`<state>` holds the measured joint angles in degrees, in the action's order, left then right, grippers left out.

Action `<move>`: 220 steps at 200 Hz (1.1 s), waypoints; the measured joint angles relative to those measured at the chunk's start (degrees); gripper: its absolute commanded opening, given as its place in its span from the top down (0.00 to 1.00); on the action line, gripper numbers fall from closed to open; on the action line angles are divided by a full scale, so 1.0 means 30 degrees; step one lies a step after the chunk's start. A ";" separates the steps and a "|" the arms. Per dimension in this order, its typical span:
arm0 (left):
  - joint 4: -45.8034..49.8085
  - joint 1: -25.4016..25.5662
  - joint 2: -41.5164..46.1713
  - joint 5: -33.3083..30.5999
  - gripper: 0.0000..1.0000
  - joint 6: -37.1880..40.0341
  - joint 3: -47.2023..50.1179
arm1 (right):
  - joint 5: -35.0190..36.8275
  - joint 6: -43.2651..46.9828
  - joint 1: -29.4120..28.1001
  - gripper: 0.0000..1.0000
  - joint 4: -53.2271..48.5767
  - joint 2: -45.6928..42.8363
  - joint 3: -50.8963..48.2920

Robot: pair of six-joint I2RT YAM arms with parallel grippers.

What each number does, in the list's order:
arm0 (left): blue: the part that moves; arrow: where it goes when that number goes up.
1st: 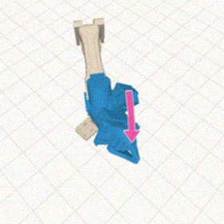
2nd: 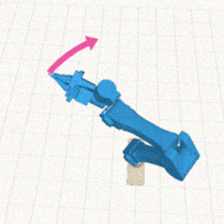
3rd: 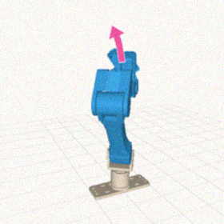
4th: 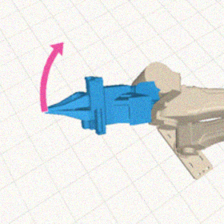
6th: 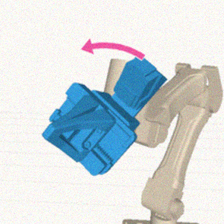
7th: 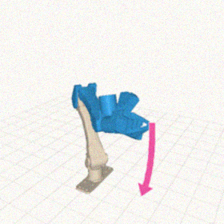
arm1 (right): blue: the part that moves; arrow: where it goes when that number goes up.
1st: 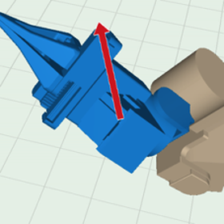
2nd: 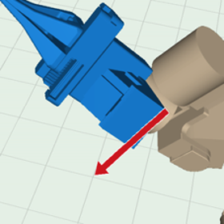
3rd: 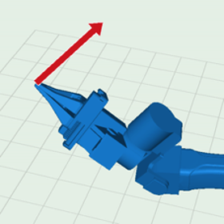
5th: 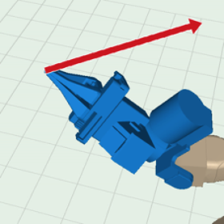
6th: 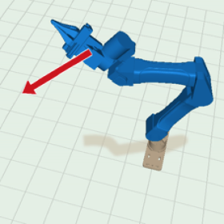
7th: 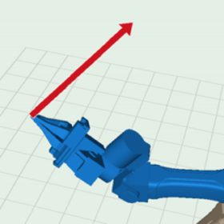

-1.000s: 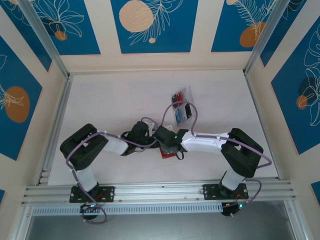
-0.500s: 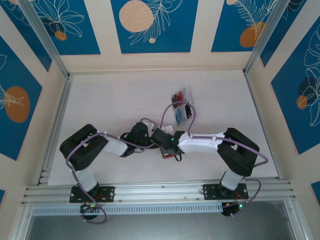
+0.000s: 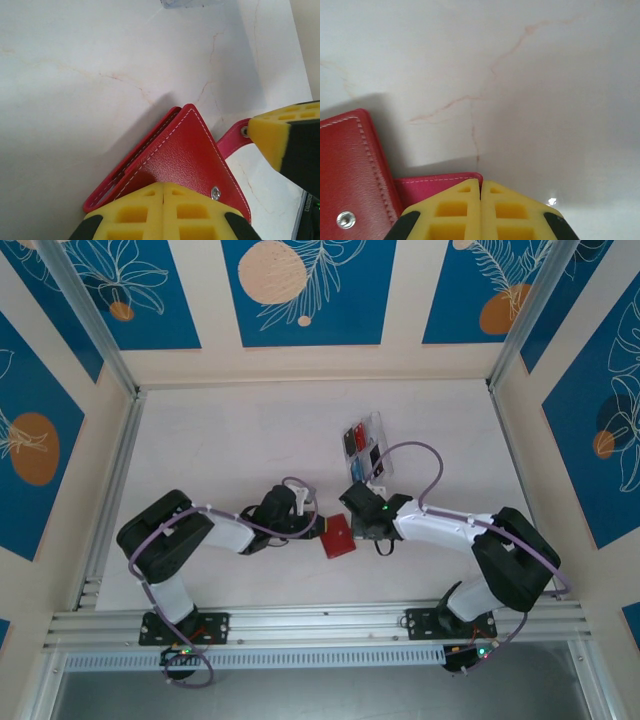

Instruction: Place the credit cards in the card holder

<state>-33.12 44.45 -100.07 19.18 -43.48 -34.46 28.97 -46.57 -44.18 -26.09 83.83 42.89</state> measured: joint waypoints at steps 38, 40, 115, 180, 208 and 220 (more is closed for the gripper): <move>0.0721 -0.0007 0.0080 0.0197 1.00 0.0328 -0.0313 | -0.0168 -0.1290 0.0583 0.50 0.0233 -0.0867 -0.1268; 0.0772 -0.0007 0.0080 0.0219 1.00 0.0350 -0.0335 | -0.0095 -0.1392 0.0525 0.51 0.0168 -0.1049 -0.1333; 0.1719 -0.0015 0.0080 0.0393 1.00 0.0678 -0.0816 | 0.1486 -0.0969 -0.2273 1.00 -0.2302 -0.3089 0.2004; 0.1763 -0.0015 0.0080 0.0401 1.00 0.0678 -0.0823 | -0.1443 -0.0022 -0.0670 1.00 -0.0597 0.1166 0.2047; 0.1858 -0.0007 0.0080 0.0415 1.00 0.0692 -0.0867 | -0.1537 -0.0044 0.0444 1.00 -0.0372 0.1166 0.1086; 0.1982 -0.0007 0.0080 0.0466 1.00 0.0765 -0.0933 | -0.1763 -0.0044 0.0452 1.00 -0.0211 0.1173 0.0882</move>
<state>-27.18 44.42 -99.83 20.58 -41.19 -37.26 23.68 -46.70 -42.83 -26.72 87.35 45.54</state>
